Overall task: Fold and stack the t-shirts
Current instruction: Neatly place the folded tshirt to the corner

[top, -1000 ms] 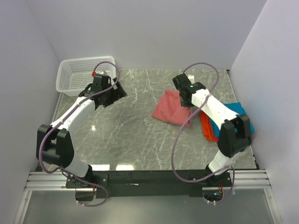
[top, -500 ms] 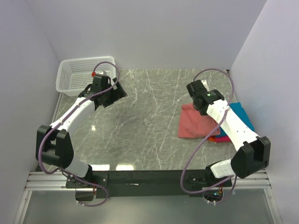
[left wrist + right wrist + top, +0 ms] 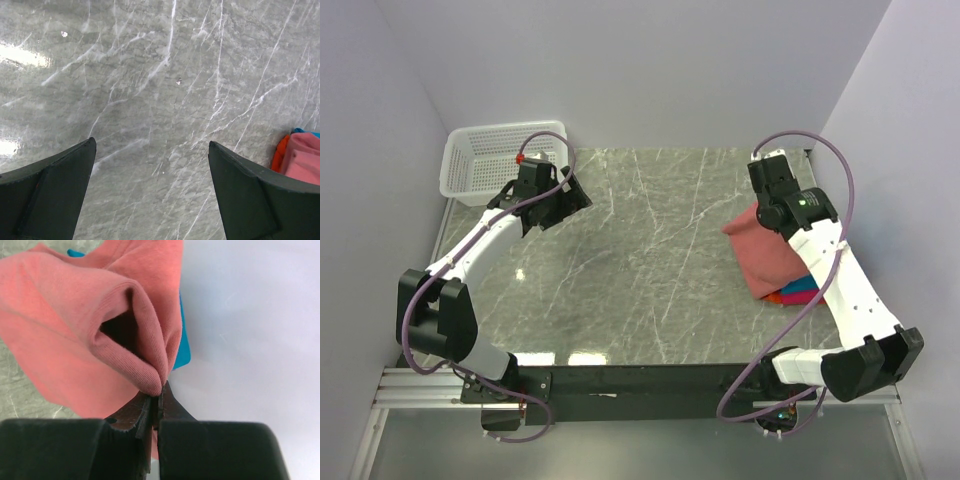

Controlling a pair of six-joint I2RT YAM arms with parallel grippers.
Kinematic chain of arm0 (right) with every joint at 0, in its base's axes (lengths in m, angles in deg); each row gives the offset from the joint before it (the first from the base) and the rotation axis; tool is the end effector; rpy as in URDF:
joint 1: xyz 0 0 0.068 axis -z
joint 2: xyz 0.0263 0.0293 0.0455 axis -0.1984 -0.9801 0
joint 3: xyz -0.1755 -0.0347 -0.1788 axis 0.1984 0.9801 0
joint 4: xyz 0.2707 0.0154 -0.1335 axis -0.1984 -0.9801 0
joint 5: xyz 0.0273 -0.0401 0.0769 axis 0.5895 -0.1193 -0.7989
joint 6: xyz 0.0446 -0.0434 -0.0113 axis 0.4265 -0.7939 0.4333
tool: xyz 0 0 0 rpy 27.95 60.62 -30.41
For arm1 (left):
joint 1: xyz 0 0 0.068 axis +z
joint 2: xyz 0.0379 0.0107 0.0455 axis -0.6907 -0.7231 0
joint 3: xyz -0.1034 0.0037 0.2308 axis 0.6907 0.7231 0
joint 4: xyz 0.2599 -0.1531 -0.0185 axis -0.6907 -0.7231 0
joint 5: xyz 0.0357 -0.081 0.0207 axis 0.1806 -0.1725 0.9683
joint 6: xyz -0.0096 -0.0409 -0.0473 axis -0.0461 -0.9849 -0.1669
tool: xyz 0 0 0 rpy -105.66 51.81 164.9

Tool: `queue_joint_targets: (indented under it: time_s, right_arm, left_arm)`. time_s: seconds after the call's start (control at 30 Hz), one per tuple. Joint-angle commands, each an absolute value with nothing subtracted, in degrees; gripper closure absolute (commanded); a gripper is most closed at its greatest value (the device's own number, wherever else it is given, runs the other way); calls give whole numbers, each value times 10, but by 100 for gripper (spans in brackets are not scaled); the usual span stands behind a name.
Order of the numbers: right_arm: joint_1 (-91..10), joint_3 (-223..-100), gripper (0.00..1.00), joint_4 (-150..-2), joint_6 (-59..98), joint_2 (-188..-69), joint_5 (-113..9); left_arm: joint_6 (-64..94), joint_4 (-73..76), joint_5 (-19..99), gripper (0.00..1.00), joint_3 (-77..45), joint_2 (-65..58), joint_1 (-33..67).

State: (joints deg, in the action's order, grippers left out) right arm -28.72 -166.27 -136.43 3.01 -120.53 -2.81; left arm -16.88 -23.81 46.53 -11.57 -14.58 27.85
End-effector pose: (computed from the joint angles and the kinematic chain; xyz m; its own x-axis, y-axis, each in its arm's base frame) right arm 0.2902 0.0568 0.3521 -0.7836 -0.3777 -0.4933 0.0148 0.7824 -0.6226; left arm 0.3726 -0.1071 0.2415 -0.6629 -0.5227 -0.5360 -0.2210 0.8207 -0.5270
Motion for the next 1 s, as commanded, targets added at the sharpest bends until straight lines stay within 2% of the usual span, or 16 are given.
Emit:
queue_joint_targets:
  time_s: [0.0,0.37,0.43,0.67,0.87,0.9,0.93,0.97]
  right_arm:
    - [-276,-1708,100,-1379,17,-1195,0]
    - [-166,-1737,100,-1329,-68,-1197,-53]
    - [-139,-1740,100,-1311,-89,-1207,-30]
    - [-55,-1686,100,-1177,-161,-1270,-22]
    - [-30,-1601,100,-1050,-181,-1315,-37]
    - [-21,-1598,95,-1046,-175,-1323,-32]
    - [-19,-1599,82,-1041,-169,-1333,-8]
    - [-15,-1600,76,-1025,-154,-1351,13]
  left_arm:
    - [-168,-218,479,1,-116,-119,277]
    - [-167,-219,480,1,-118,-119,279]
    - [-166,-220,495,1,-117,-118,280]
    - [-166,-226,495,1,-121,-134,281]
    - [-164,-232,501,0,-126,-139,281]
    - [-165,-233,504,1,-126,-140,282]
    - [-165,-234,505,1,-127,-140,282]
    - [-166,-237,506,1,-128,-140,282]
